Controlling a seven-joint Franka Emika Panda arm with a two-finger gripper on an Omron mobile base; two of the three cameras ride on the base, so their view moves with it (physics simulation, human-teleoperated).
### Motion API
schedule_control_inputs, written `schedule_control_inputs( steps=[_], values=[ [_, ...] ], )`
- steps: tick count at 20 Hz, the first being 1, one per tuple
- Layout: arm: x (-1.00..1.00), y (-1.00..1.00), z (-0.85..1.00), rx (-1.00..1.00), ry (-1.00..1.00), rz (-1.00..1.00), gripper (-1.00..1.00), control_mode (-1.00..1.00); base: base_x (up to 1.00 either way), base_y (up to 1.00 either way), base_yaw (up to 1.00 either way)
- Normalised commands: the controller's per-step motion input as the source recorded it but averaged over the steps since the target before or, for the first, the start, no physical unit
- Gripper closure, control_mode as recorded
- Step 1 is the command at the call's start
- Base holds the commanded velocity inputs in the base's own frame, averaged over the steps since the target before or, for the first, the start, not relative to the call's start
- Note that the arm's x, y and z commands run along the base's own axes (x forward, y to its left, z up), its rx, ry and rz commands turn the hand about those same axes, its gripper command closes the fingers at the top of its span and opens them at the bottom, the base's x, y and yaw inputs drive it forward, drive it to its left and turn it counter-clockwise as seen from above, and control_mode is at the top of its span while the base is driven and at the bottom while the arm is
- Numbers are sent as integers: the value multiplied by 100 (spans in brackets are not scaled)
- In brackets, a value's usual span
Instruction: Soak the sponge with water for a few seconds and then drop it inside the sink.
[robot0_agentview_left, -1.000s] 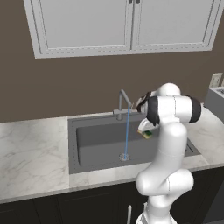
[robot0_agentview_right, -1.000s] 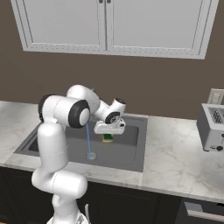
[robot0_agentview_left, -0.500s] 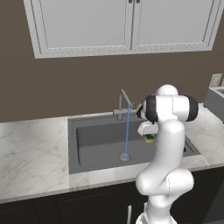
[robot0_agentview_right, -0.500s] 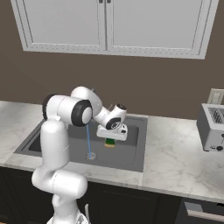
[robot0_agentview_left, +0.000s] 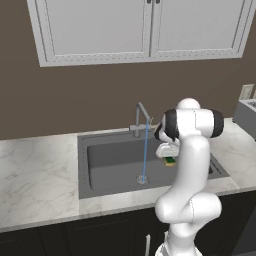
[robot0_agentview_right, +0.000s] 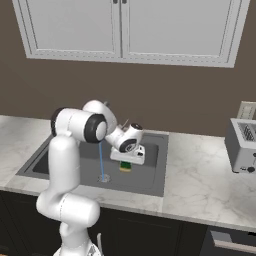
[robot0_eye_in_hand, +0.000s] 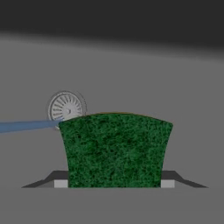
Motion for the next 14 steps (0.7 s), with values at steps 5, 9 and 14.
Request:
schedule_control_inputs(
  steps=[5, 9, 14],
  values=[
    [18, 0, -31, -3, -3, -3, 100, -100, 0, 0, 0],
    [22, 0, -9, -3, -7, -1, 100, -100, 0, 0, 0],
    [18, -5, -1, -2, -4, 0, 100, -100, 0, 0, 0]
  ],
)
